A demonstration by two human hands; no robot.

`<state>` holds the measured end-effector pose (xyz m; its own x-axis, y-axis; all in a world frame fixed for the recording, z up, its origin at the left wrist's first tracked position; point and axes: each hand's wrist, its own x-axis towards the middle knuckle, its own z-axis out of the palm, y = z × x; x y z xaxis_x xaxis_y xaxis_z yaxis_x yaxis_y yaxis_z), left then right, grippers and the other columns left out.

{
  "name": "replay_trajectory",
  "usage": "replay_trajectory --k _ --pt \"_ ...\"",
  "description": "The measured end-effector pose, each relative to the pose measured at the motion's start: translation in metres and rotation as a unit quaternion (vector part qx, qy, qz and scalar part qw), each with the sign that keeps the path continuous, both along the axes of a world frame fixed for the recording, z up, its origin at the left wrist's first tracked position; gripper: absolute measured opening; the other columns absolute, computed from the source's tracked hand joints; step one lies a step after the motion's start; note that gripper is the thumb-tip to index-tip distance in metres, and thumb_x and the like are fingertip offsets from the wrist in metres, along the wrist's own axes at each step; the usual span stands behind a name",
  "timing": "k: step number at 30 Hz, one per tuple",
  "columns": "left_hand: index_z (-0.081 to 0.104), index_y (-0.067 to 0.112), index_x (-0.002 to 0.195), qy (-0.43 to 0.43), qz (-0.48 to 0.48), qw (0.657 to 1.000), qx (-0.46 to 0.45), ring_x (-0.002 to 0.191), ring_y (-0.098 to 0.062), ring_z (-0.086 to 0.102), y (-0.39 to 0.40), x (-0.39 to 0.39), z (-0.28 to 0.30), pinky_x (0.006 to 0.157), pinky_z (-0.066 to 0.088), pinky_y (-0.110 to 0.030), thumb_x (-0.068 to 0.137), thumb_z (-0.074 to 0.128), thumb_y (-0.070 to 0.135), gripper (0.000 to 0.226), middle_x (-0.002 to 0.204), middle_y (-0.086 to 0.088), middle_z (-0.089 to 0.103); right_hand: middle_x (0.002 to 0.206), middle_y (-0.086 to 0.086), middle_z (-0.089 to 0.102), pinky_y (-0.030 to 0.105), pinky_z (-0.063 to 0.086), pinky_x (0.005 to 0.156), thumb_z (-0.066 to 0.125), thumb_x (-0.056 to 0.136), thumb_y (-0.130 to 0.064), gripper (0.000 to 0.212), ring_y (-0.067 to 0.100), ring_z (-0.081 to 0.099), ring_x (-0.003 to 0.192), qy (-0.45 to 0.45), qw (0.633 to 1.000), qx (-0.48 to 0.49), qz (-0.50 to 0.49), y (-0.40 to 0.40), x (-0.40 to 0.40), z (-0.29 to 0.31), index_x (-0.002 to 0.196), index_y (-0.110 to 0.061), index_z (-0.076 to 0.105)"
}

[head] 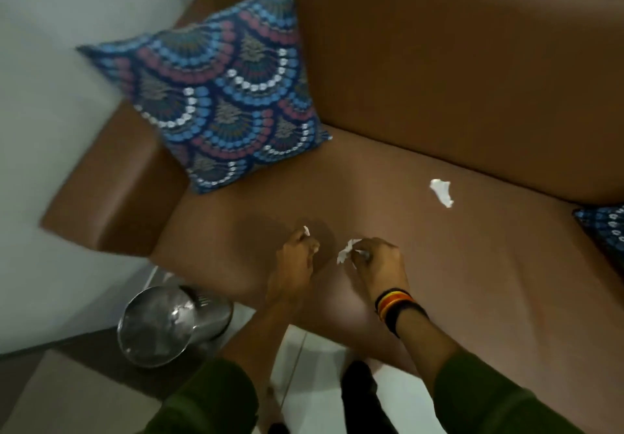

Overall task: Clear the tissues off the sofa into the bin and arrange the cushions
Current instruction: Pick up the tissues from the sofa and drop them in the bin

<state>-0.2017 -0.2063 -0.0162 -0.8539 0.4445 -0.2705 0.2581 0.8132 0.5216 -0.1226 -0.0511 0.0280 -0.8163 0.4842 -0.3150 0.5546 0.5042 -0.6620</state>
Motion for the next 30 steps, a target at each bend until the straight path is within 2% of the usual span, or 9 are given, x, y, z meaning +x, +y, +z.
replay_trajectory --k 3,6,12,16,19,22,26,28,30 --pt "0.072 0.013 0.094 0.004 0.090 0.996 0.022 0.086 -0.018 0.057 -0.090 0.000 0.012 0.071 0.040 -0.024 0.099 0.057 0.011 0.016 0.103 0.005 0.063 0.101 -0.005 0.076 0.019 0.050 0.084 0.064 0.081 -0.001 0.025 0.014 0.070 0.091 0.004 0.999 0.004 0.054 -0.082 -0.023 0.008 0.077 -0.021 0.079" --pt "0.074 0.005 0.091 0.040 0.144 0.988 0.042 0.082 -0.022 0.069 -0.185 0.005 0.014 0.076 0.055 -0.028 0.097 0.065 0.006 0.012 0.099 -0.011 0.073 0.096 -0.012 0.076 0.019 0.053 0.089 0.062 0.077 0.001 0.031 0.004 0.069 0.093 0.000 0.995 -0.017 0.099 -0.169 -0.047 -0.004 0.070 -0.025 0.078" --pt "0.074 0.002 0.106 -0.054 0.322 0.945 0.004 0.106 -0.031 0.069 -0.335 0.011 -0.050 0.096 0.057 -0.042 0.102 0.057 0.010 0.019 0.111 -0.017 0.074 0.095 0.010 0.076 0.037 0.060 0.082 0.069 0.089 -0.013 0.013 0.027 0.073 0.081 -0.082 0.978 -0.086 0.175 -0.329 -0.084 -0.080 0.100 -0.013 0.077" --pt "0.071 0.002 0.115 -0.103 0.345 0.933 -0.004 0.107 -0.023 0.063 -0.380 0.013 -0.101 0.089 0.045 -0.026 0.104 0.051 0.007 0.024 0.115 -0.014 0.070 0.108 0.015 0.074 0.034 0.054 0.094 0.056 0.098 -0.012 0.022 0.030 0.068 0.101 -0.130 0.960 -0.073 0.238 -0.399 -0.100 -0.139 0.109 -0.006 0.074" --pt "0.070 0.008 0.123 -0.131 0.334 0.933 -0.013 0.111 -0.033 0.066 -0.396 0.014 -0.133 0.091 0.053 -0.037 0.102 0.051 0.005 0.028 0.117 -0.017 0.071 0.133 0.014 0.061 0.030 0.041 0.104 0.052 0.101 -0.015 0.034 0.031 0.056 0.123 -0.196 0.935 -0.104 0.275 -0.423 -0.103 -0.171 0.134 -0.011 0.060" --pt "0.053 0.019 0.145 -0.137 0.290 0.945 -0.064 0.122 -0.037 0.062 -0.404 0.020 -0.150 0.102 0.054 -0.049 0.103 0.048 0.015 0.043 0.132 -0.018 0.063 0.137 0.016 0.058 0.037 0.043 0.105 0.052 0.100 -0.015 0.046 0.033 0.053 0.126 -0.203 0.925 -0.083 0.309 -0.422 -0.096 -0.184 0.145 -0.020 0.048" --pt "0.023 0.016 0.161 -0.025 0.147 0.978 -0.144 0.154 -0.039 0.020 -0.384 0.024 -0.126 0.123 0.026 -0.060 0.087 0.064 0.025 0.085 0.167 -0.017 0.023 0.144 0.010 0.053 0.038 0.049 0.104 0.055 0.097 -0.012 0.048 0.029 0.055 0.127 -0.079 0.935 0.001 0.347 -0.387 -0.071 -0.154 0.143 -0.019 0.048" --pt "0.013 0.014 0.162 0.011 0.091 0.983 -0.159 0.157 -0.035 0.005 -0.357 0.018 -0.102 0.127 0.013 -0.056 0.083 0.074 0.029 0.101 0.170 -0.016 0.008 0.157 0.010 0.037 0.038 0.038 0.114 0.059 0.092 -0.006 0.058 0.027 0.039 0.142 -0.010 0.930 0.080 0.359 -0.355 -0.061 -0.128 0.147 -0.015 0.042" --pt "0.004 0.014 0.163 0.049 0.038 0.988 -0.141 0.158 -0.033 -0.001 -0.316 0.009 -0.073 0.127 0.013 -0.055 0.091 0.068 0.027 0.097 0.171 -0.015 0.000 0.163 0.012 0.021 0.045 0.023 0.121 0.055 0.091 -0.002 0.068 0.028 0.019 0.150 0.019 0.930 0.140 0.339 -0.312 -0.056 -0.097 0.153 -0.014 0.031"
